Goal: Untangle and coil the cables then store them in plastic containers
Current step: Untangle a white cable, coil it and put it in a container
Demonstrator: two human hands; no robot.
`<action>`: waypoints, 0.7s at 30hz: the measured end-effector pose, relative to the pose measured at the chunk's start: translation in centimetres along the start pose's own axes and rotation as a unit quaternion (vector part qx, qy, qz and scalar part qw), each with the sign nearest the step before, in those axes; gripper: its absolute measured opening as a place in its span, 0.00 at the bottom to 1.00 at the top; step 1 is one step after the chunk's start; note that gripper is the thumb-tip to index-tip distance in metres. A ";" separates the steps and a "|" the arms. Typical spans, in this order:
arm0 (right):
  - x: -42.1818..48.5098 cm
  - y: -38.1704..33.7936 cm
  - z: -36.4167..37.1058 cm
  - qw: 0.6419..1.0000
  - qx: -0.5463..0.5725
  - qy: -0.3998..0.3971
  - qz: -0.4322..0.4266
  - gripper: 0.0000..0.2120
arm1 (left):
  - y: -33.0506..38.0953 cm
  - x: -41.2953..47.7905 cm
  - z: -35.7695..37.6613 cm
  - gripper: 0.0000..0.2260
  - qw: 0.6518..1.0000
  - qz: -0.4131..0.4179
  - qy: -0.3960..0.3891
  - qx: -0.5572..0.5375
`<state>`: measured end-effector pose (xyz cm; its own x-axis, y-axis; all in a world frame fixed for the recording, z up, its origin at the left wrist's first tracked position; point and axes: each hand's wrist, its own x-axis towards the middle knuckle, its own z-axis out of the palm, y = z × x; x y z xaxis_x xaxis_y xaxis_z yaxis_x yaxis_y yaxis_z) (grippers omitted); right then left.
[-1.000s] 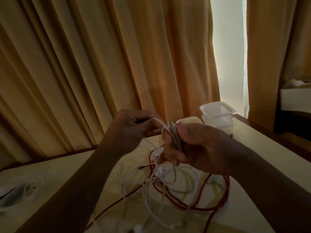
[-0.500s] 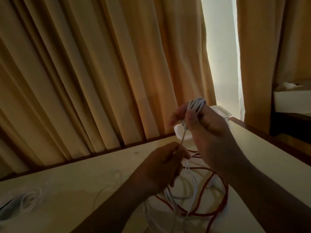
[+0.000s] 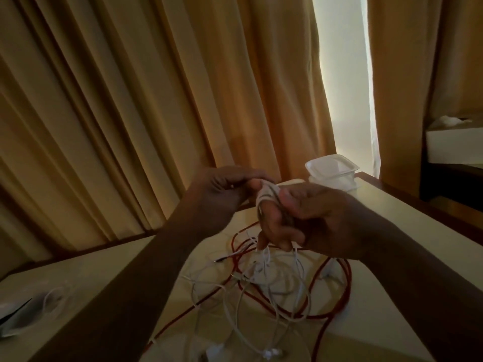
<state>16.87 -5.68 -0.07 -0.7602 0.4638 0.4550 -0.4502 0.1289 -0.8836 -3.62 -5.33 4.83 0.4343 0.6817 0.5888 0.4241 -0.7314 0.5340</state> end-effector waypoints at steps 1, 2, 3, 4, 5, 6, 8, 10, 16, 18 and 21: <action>0.1 0.0 0.0 0.999 0.031 -0.006 -0.028 0.13 | -0.6 -0.1 0.7 0.10 0.998 -0.029 0.009 -0.048; 0.2 -0.1 0.1 0.997 0.059 -0.001 -0.057 0.13 | -1.1 -0.3 1.5 0.11 0.996 -0.055 0.016 -0.067; 0.3 0.0 0.2 0.993 0.079 0.020 -0.082 0.13 | -1.3 -0.5 2.5 0.12 0.994 -0.069 0.017 -0.082; 0.5 0.2 0.2 0.989 0.094 0.050 -0.102 0.14 | -1.2 -0.8 3.6 0.12 0.992 -0.071 0.016 -0.103; 0.7 0.6 0.1 0.984 0.105 0.084 -0.118 0.14 | -0.9 -1.0 4.7 0.11 0.986 -0.077 0.024 -0.144; 0.9 1.1 0.0 0.978 0.111 0.115 -0.131 0.15 | -0.7 -1.1 5.5 0.10 0.980 -0.087 0.036 -0.175; 1.0 1.7 0.1 0.970 0.117 0.154 -0.144 0.16 | -0.6 -1.3 6.4 0.10 0.974 -0.086 0.050 -0.204; 1.2 1.9 0.5 0.967 0.125 0.158 -0.155 0.16 | -0.8 -1.6 6.3 0.14 0.967 -0.081 0.034 -0.238; 1.5 2.3 1.4 0.955 0.161 0.176 -0.179 0.15 | -1.0 -2.3 6.0 0.16 0.862 -0.167 0.022 -0.479; 1.6 2.5 1.3 0.947 0.172 0.204 -0.178 0.17 | -1.8 -2.7 6.6 0.14 0.829 -0.175 0.023 -0.531; 1.6 2.9 1.0 0.942 0.157 0.258 -0.150 0.20 | -3.4 -3.3 7.3 0.14 0.815 -0.193 0.023 -0.546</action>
<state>13.89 -5.43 -1.80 -0.2849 0.8224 0.4925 -0.7858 0.0938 -0.6113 -0.71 -5.02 -3.35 0.3955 0.8817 0.2573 -0.4495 -0.0585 0.8914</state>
